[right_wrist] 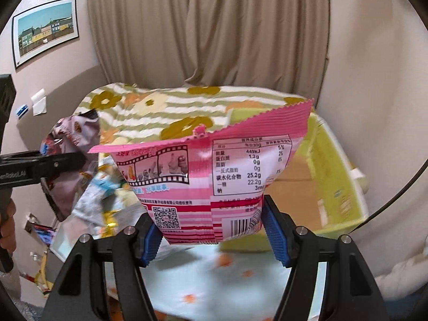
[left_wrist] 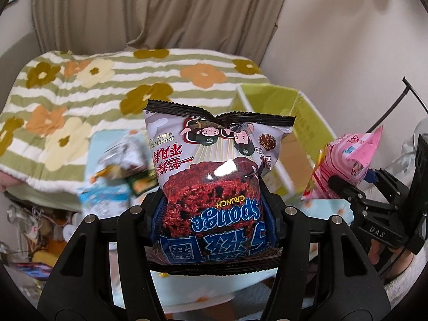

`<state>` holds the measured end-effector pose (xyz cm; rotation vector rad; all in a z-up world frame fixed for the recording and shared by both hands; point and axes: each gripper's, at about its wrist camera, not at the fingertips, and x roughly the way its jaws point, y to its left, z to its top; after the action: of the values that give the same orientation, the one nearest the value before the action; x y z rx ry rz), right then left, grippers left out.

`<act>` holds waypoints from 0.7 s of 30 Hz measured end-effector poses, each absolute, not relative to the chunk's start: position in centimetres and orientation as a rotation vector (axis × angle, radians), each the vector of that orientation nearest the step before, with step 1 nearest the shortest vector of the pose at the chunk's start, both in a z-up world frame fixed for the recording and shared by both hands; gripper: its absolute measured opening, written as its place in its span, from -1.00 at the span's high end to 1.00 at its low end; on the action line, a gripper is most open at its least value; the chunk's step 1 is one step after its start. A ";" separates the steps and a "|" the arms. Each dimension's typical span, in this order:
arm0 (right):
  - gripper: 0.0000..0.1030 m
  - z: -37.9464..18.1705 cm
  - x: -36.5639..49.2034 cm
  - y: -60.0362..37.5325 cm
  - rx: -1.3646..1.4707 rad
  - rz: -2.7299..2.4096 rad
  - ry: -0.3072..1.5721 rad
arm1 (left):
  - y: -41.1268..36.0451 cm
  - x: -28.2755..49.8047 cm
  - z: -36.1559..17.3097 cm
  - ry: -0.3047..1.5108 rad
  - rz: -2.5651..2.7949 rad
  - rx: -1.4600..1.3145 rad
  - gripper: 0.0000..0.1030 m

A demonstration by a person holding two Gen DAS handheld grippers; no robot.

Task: Organize snacks
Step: 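Carry both bags over the yellow box and open both tools to drop them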

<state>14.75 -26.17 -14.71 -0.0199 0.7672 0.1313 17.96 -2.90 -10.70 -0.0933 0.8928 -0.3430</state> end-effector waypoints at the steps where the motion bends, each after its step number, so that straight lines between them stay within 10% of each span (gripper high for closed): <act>1: -0.22 -14.6 15.2 -27.3 -0.019 0.127 0.769 | -4.2 18.4 -10.6 0.890 -0.345 -0.095 -0.05; 21: -0.22 -16.2 21.9 -41.0 0.054 0.087 0.880 | -25.1 27.9 -16.7 1.042 -0.372 -0.044 -0.06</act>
<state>21.88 -41.03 -16.22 0.0535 0.8798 0.0871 27.94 -25.09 -16.71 -0.0436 1.0422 -0.3723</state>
